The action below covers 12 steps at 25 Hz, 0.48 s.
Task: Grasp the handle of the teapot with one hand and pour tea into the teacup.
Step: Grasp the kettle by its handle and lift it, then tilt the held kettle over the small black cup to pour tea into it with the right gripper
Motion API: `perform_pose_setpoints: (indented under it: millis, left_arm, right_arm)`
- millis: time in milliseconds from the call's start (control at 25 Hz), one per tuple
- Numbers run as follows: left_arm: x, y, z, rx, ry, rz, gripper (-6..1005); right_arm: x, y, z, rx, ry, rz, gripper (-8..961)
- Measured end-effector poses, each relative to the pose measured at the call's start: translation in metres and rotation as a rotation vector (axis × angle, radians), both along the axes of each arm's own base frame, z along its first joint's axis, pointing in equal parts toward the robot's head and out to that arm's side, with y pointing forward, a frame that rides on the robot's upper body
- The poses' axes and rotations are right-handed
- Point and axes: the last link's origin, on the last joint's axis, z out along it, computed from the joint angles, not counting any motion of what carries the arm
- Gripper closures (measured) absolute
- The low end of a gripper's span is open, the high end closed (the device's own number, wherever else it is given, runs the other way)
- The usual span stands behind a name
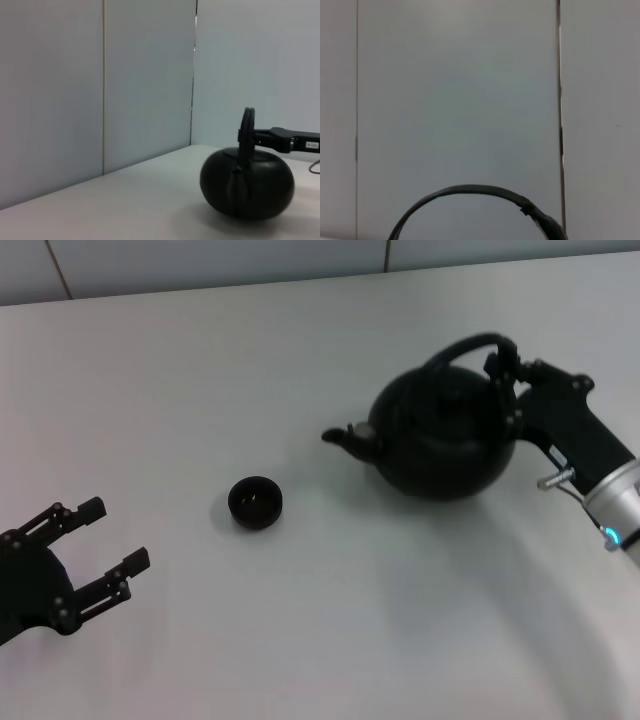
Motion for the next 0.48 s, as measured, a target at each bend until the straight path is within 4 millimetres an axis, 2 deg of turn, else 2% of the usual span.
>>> perform_pose_setpoints:
  millis: [240,480]
  left_arm:
    - [0.001,0.0,-0.001,-0.001,-0.005,-0.001,231]
    - [0.002,0.0,-0.002,-0.001,-0.008,-0.002,231]
  right_arm:
    - [-0.018,0.025,0.005,-0.006,0.023,0.053,867]
    - [-0.029,0.044,0.002,-0.042,0.011,0.063,867]
